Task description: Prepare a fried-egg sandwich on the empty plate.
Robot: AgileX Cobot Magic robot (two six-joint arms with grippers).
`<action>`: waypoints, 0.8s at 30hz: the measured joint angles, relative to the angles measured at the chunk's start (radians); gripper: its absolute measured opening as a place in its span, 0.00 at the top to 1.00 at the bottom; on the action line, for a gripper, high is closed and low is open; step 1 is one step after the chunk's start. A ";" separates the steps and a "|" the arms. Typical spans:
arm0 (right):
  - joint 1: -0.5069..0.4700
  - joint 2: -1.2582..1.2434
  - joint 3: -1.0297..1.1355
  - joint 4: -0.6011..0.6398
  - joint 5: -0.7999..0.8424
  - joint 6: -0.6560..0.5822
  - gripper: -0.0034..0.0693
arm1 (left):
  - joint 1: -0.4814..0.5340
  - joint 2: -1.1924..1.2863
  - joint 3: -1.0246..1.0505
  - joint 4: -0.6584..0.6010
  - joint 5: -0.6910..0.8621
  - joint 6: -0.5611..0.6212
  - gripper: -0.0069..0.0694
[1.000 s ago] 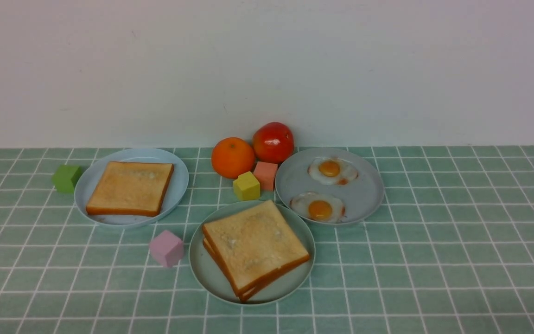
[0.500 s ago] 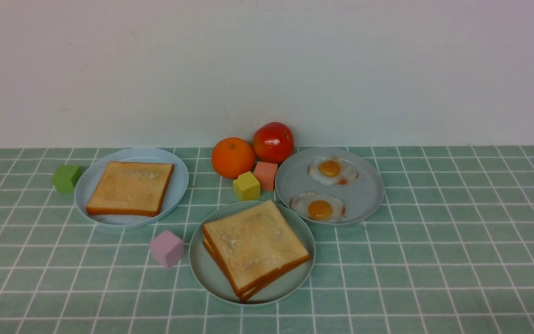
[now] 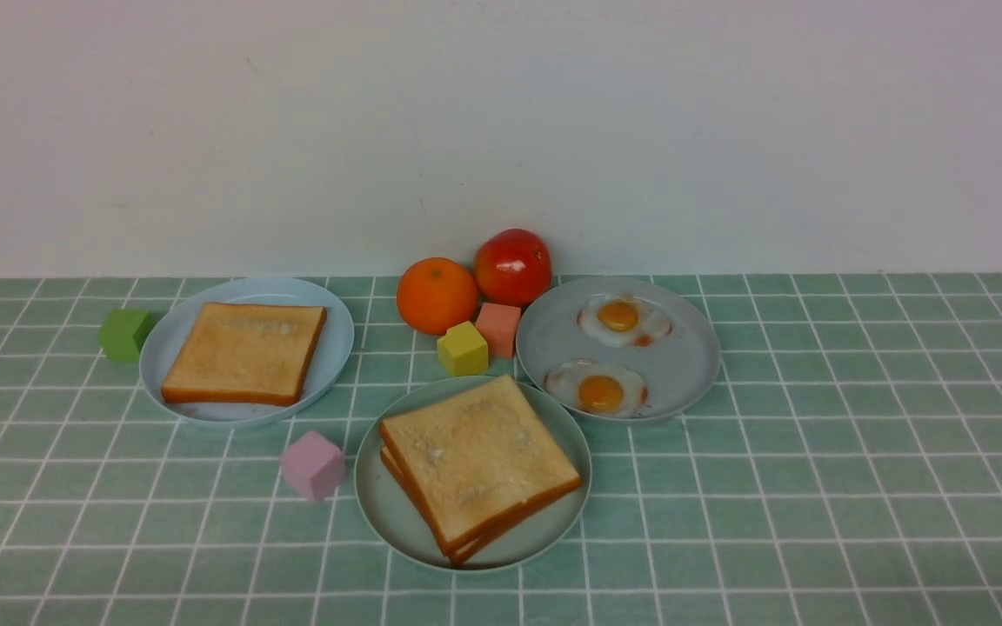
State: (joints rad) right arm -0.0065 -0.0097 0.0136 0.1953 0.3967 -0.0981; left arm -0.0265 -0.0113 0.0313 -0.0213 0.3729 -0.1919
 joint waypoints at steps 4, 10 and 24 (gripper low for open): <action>0.000 0.000 0.000 0.000 0.000 0.000 0.88 | 0.000 0.000 0.000 0.000 0.000 0.000 0.93; 0.000 0.000 0.000 0.000 0.000 0.000 0.86 | 0.000 0.000 0.000 0.000 0.000 0.000 0.93; 0.000 0.000 0.000 0.000 0.000 0.000 0.83 | 0.000 0.000 0.000 0.000 0.000 0.000 0.93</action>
State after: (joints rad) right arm -0.0065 -0.0097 0.0136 0.1953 0.3967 -0.0981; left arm -0.0265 -0.0113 0.0313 -0.0213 0.3729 -0.1919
